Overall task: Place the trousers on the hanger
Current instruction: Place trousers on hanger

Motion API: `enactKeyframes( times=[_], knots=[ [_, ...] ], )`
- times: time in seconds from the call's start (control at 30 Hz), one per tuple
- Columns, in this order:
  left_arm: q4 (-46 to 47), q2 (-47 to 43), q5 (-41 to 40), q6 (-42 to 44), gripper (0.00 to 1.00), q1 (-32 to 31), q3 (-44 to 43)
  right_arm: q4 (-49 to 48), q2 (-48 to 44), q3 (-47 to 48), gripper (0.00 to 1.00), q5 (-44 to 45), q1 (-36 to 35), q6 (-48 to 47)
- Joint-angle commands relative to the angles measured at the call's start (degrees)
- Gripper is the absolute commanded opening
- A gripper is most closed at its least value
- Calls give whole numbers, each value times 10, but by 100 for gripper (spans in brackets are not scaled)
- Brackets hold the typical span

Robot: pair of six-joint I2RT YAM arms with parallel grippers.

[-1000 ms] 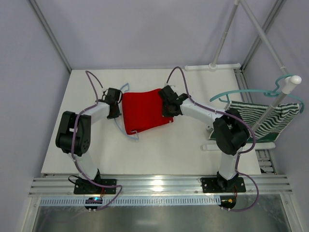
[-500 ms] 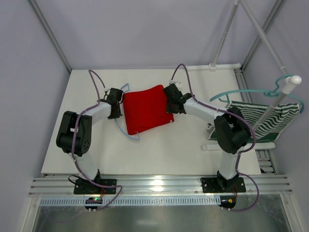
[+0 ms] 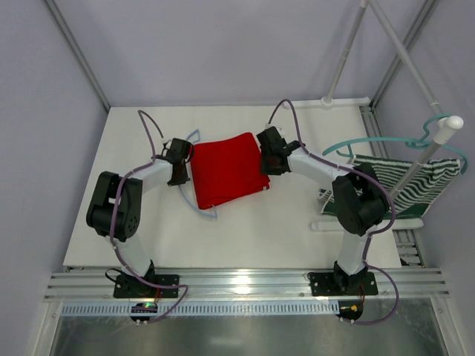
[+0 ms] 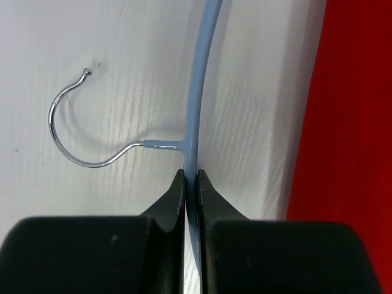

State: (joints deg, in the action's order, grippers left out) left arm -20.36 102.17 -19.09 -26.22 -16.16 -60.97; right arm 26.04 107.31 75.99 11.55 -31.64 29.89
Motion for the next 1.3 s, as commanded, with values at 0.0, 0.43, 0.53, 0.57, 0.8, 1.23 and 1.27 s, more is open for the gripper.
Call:
enactKeyframes(
  times=[0.0,0.43,0.53,0.57,0.8,1.23,1.27],
  knots=[
    [-33,-27,-7,-9,0,-19,20,46,-60,43,32,-21,-11,-26],
    [-53,-24,-23,-76,0,-48,36,7,155,261,17,-36,21,-24],
    [-50,-39,-25,-87,0,-55,52,-18,187,245,17,-15,37,-17],
    [-51,-43,-26,-89,0,-55,60,-23,192,242,17,-17,41,-18],
    [-12,-54,1,-139,0,-55,112,3,218,268,16,-40,54,-53],
    [-19,-60,-9,-147,0,-58,124,24,53,223,13,-230,-91,-111],
    [-20,-65,-11,-153,0,-59,125,10,51,217,11,-249,-98,-102]
  ],
)
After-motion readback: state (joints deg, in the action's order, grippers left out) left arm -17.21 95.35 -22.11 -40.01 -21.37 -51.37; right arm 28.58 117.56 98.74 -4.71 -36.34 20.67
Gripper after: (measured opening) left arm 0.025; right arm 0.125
